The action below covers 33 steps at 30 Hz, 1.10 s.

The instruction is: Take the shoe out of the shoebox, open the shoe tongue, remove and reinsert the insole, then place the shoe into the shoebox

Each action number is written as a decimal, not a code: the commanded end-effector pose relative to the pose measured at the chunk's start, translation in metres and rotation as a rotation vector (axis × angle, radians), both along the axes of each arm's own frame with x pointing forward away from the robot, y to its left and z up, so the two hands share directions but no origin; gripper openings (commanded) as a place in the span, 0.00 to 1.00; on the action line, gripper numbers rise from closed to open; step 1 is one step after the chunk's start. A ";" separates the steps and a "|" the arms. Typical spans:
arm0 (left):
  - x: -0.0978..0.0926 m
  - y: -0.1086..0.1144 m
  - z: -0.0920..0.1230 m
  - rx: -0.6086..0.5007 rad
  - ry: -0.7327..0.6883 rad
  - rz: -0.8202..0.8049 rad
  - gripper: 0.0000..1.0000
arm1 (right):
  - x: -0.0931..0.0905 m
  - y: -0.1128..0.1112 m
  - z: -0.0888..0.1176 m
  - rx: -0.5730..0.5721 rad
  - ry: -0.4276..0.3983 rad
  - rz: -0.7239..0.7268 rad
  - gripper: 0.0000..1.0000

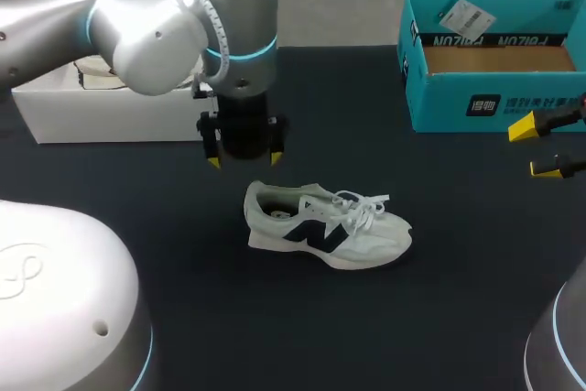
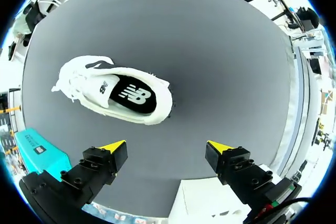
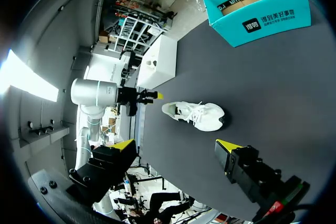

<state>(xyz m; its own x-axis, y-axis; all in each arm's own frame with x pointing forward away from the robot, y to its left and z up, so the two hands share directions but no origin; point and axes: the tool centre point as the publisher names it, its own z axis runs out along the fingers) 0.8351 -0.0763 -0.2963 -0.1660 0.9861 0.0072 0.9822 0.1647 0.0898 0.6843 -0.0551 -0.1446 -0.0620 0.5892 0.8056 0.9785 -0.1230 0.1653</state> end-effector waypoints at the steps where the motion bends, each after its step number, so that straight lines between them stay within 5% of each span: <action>1: -0.007 0.021 0.009 -0.120 -0.033 0.063 1.00 | -0.001 0.000 0.000 -0.002 0.000 -0.002 1.00; 18: -0.007 0.021 0.009 -0.120 -0.033 0.063 1.00 | -0.001 0.000 0.000 -0.002 0.000 -0.002 1.00; 33: -0.011 0.054 0.021 -0.401 0.363 0.616 1.00 | -0.001 0.000 0.000 -0.002 0.000 -0.002 1.00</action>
<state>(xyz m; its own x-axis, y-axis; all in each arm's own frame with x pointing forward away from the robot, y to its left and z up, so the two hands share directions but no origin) 0.8237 -0.0334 -0.2748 -0.5627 0.8120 -0.1549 0.8224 0.5310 -0.2040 0.6842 -0.0551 -0.1446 -0.0621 0.5891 0.8056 0.9785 -0.1230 0.1653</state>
